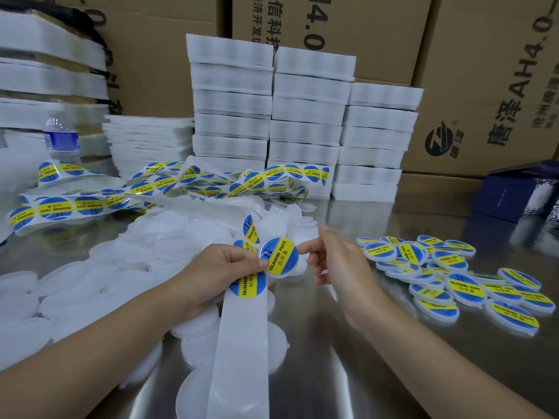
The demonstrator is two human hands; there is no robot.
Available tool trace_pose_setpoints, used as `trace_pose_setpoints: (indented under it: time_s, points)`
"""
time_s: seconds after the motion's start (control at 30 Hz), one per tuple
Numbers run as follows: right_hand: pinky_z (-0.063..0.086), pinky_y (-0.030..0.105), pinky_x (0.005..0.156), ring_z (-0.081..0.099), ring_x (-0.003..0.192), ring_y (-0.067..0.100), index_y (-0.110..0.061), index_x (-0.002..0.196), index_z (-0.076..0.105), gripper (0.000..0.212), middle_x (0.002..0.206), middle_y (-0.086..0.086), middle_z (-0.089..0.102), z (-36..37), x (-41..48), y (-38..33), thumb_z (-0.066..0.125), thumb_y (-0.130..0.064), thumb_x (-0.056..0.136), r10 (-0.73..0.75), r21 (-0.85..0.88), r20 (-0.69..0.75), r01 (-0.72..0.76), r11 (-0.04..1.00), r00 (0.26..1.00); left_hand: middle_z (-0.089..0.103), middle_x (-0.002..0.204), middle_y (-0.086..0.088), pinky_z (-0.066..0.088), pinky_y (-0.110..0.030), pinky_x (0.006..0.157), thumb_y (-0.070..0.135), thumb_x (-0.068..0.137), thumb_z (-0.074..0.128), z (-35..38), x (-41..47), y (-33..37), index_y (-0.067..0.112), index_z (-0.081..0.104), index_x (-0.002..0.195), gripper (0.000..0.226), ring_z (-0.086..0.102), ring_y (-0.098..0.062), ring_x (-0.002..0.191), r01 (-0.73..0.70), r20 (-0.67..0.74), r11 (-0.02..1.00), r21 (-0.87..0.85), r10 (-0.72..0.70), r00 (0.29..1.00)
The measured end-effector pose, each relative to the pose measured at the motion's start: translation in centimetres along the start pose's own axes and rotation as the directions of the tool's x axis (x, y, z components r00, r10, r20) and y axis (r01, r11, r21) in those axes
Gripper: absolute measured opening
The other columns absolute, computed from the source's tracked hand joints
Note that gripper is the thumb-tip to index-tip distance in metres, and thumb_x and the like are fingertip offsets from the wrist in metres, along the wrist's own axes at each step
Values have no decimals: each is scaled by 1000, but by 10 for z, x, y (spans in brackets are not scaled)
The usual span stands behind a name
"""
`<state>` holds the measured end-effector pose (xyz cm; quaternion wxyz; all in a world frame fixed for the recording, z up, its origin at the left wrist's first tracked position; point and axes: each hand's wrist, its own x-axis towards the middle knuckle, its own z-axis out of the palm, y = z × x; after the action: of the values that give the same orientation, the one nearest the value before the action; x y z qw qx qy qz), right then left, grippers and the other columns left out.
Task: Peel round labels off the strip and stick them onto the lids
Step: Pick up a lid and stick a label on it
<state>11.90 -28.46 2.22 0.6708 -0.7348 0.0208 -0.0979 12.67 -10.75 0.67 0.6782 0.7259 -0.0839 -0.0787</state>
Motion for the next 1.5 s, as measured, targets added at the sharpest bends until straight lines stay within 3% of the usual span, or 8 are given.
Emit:
trace_pose_setpoints:
  time_s: [0.23, 0.37, 0.6, 0.9, 1.03, 1.13, 1.23, 1.5]
  points:
    - [35, 26, 51, 41, 52, 14, -17, 57, 70, 56, 63, 2, 49, 0, 2, 1, 37, -34, 99, 1, -28, -4, -1, 1000, 1000, 75, 78, -10, 55, -19, 60, 27, 66, 72, 0, 1, -1, 13, 79, 71, 17, 67, -10, 62, -7, 0, 1000, -3, 7, 1000]
    - [35, 29, 56, 41, 53, 15, -21, 52, 71, 60, 64, 2, 50, 1, 3, 4, 36, -36, 99, -16, -59, 15, 17, 998, 1000, 75, 81, -12, 55, -19, 62, 21, 77, 70, -1, 2, -2, 13, 79, 72, 13, 67, -11, 63, -17, 1, 1000, 13, 17, 1000]
    - [37, 34, 64, 44, 59, 15, -25, 49, 70, 61, 66, 1, 53, 1, 5, 5, 36, -36, 98, -37, -84, -15, 36, 996, 999, 74, 76, -11, 54, -19, 56, 21, 77, 71, 0, 1, -1, 11, 78, 71, 14, 67, -12, 59, 5, -17, 1000, 16, -4, 1000]
    - [35, 30, 60, 45, 57, 13, -23, 57, 69, 50, 63, -3, 52, -3, 9, 7, 41, -34, 96, -84, -48, -79, 81, 996, 993, 75, 77, -9, 54, -19, 59, 20, 83, 67, 1, 1, -2, 17, 79, 69, 18, 67, -11, 61, -17, -24, 999, 32, 18, 1000]
    - [38, 26, 61, 50, 60, 8, -27, 74, 64, 31, 64, -11, 57, -2, 5, 11, 46, -43, 93, -139, -132, 2, 138, 981, 990, 75, 75, -5, 53, -18, 57, 31, 70, 71, 1, 0, -1, 18, 79, 69, 15, 68, -10, 61, -22, 17, 999, 33, 21, 1000]
    - [43, 27, 64, 53, 59, 5, -30, 82, 60, 29, 62, -13, 56, 2, 2, 18, 48, -56, 87, -174, -243, 136, 204, 948, 975, 76, 83, -7, 55, -21, 65, 42, 53, 73, -1, 0, -1, 19, 79, 72, 30, 70, -13, 69, -48, 51, 998, 34, 46, 998]
    - [36, 17, 52, 46, 51, 0, -32, 94, 59, 33, 53, -14, 49, 4, -1, 24, 50, -62, 81, -227, -337, 232, 297, 894, 946, 76, 85, -10, 57, -23, 70, 42, 50, 75, -3, 0, -3, 17, 79, 72, 34, 70, -16, 73, -73, 91, 997, 20, 71, 993]
    - [33, 11, 50, 47, 52, -4, -30, 95, 59, 36, 52, -23, 52, 4, -3, 27, 59, -61, 76, -298, -394, 246, 376, 839, 922, 74, 81, -15, 53, -25, 69, 45, 48, 75, -3, 0, -4, 18, 77, 63, 31, 65, -17, 70, -104, 99, 990, 93, 95, 991]
